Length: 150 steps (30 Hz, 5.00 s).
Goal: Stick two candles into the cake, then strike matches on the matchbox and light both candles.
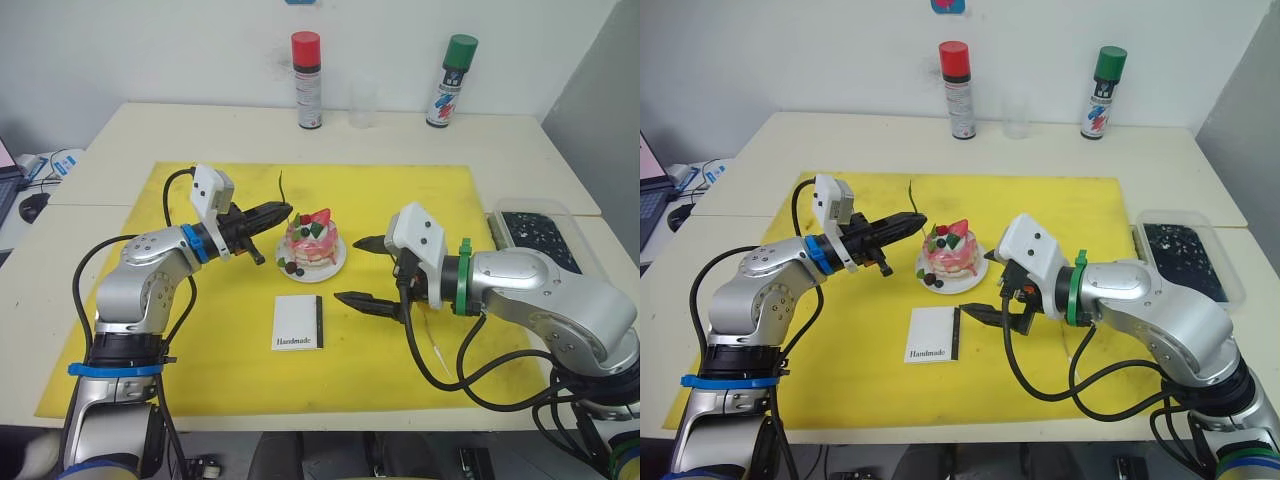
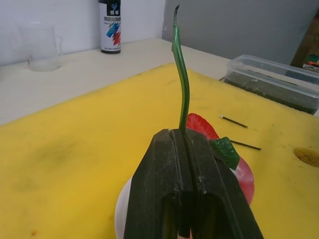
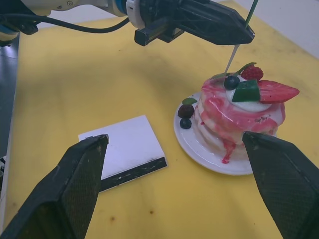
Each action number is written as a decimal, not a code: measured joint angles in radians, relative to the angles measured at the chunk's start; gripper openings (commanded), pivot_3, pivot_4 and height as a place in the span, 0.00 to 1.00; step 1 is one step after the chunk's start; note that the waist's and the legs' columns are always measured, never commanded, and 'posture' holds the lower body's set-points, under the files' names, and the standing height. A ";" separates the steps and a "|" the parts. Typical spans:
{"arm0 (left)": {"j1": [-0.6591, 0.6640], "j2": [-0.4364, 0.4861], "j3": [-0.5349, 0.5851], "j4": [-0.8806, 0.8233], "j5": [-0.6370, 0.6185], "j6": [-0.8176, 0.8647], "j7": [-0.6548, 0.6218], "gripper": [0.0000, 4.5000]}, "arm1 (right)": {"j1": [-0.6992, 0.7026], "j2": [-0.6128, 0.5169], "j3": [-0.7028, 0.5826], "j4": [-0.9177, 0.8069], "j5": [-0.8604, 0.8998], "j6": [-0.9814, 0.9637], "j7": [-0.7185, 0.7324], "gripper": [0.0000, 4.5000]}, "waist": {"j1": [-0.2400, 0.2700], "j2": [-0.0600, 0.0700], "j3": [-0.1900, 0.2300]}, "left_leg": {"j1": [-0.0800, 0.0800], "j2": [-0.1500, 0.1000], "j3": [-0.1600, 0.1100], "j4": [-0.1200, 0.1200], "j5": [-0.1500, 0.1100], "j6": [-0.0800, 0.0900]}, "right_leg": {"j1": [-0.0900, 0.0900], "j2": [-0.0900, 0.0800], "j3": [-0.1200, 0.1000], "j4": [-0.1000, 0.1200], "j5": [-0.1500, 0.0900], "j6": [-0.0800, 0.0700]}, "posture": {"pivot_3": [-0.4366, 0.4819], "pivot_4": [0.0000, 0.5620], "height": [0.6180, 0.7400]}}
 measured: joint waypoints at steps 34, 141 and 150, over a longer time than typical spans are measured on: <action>0.076 -0.078 -0.031 0.045 0.073 -0.110 0.049 0.31 | 0.040 0.007 -0.012 -0.016 -0.010 0.008 -0.010 1.00 | -0.001 0.000 0.000 | 0.000 0.000 -0.001 0.012 0.000 0.000 | 0.002 0.000 0.000 0.007 0.001 0.002 | 0.48 0.27 1.00; 0.122 0.020 -0.465 -0.561 0.049 -0.097 -0.269 1.00 | 0.988 -0.600 -0.734 0.000 -0.302 -0.168 0.536 0.53 | 0.000 0.003 -0.002 | 0.005 -0.002 0.000 0.014 0.000 0.000 | 0.011 0.000 0.003 0.000 0.000 0.012 | 0.48 0.27 1.00; 0.144 0.026 -0.502 -0.568 0.132 -0.175 -0.274 1.00 | 0.728 -0.687 -0.426 -0.016 -0.238 0.052 0.453 0.53 | 0.005 0.002 -0.002 | 0.003 -0.002 0.000 0.014 0.000 0.000 | 0.010 -0.001 0.003 -0.002 -0.001 0.011 | 0.48 0.27 1.00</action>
